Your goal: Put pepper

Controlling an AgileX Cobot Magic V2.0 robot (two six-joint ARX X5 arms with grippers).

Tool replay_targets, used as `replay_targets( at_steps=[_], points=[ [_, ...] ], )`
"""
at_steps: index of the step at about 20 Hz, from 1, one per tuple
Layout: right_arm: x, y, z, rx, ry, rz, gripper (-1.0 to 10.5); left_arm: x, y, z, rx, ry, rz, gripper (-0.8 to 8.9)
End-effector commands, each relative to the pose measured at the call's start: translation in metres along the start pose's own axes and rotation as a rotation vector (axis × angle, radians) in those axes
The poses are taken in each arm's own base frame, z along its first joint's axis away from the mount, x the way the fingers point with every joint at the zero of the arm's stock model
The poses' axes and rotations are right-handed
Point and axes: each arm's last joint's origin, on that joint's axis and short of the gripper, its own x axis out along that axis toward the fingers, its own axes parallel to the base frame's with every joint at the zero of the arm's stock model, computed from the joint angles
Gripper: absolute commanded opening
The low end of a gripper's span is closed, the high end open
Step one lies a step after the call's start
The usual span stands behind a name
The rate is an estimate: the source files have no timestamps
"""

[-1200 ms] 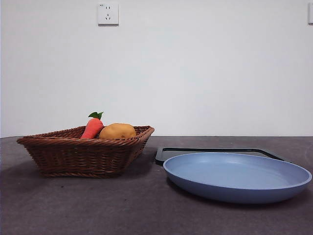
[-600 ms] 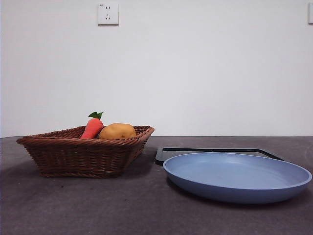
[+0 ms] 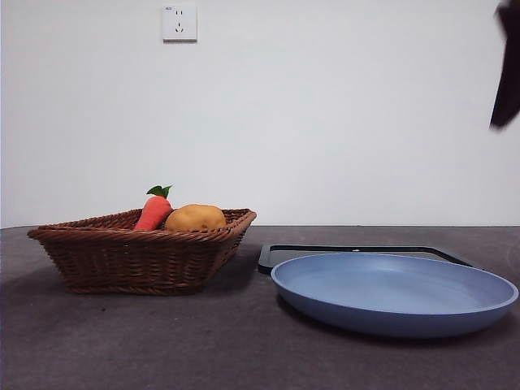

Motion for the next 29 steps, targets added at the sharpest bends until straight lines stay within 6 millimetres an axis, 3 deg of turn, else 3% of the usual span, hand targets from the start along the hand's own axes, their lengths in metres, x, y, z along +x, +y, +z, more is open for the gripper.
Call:
replay_targets(
  at_steps=[1, 7, 11, 20, 26, 29],
  points=[
    [0.023, -0.012, 0.014, 0.024, 0.057, -0.027, 3.1, -0.001, -0.001, 0.004, 0.012, -0.016, -0.01, 4.06],
    [0.084, -0.034, 0.031, 0.033, 0.161, -0.044, 3.0, -0.001, -0.001, 0.004, 0.012, -0.016, -0.009, 4.06],
    [0.107, -0.04, 0.036, 0.018, 0.187, -0.081, 2.9, -0.001, -0.001, 0.004, 0.012, -0.016, -0.009, 4.06],
    [0.128, -0.043, 0.036, 0.028, 0.218, -0.074, 2.3, -0.001, -0.001, 0.004, 0.012, -0.016, -0.009, 4.06],
    [0.132, -0.042, 0.036, 0.026, 0.225, -0.072, 0.1, -0.001, -0.001, 0.004, 0.012, -0.015, -0.006, 4.06],
    [0.132, -0.042, 0.036, 0.042, 0.225, -0.074, 0.1, -0.001, -0.001, 0.004, 0.012, -0.015, -0.004, 4.06]
  ],
)
